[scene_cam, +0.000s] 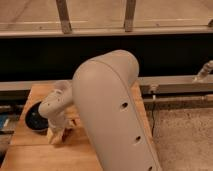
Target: Place the pepper in the ceramic bowl
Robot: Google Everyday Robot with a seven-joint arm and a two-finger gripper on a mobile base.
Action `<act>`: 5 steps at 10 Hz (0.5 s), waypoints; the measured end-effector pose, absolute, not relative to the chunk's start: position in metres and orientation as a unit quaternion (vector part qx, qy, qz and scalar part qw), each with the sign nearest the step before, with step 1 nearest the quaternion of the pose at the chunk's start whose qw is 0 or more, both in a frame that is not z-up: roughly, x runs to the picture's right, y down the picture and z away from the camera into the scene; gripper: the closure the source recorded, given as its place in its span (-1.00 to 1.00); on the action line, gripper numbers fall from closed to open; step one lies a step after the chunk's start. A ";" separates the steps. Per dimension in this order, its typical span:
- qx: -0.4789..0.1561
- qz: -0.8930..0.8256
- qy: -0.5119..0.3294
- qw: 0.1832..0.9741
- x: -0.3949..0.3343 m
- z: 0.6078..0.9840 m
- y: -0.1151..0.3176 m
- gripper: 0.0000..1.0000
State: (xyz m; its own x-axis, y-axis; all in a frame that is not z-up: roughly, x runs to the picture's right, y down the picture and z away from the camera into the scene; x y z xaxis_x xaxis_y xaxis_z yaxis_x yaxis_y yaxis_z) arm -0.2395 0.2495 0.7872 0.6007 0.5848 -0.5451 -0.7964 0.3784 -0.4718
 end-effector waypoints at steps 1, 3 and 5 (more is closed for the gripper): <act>-0.365 0.424 0.152 0.815 -0.238 0.790 0.250 -0.60; -0.362 0.429 0.161 0.812 -0.234 0.794 0.248 -0.60; -0.356 0.430 0.173 0.812 -0.232 0.801 0.248 -0.53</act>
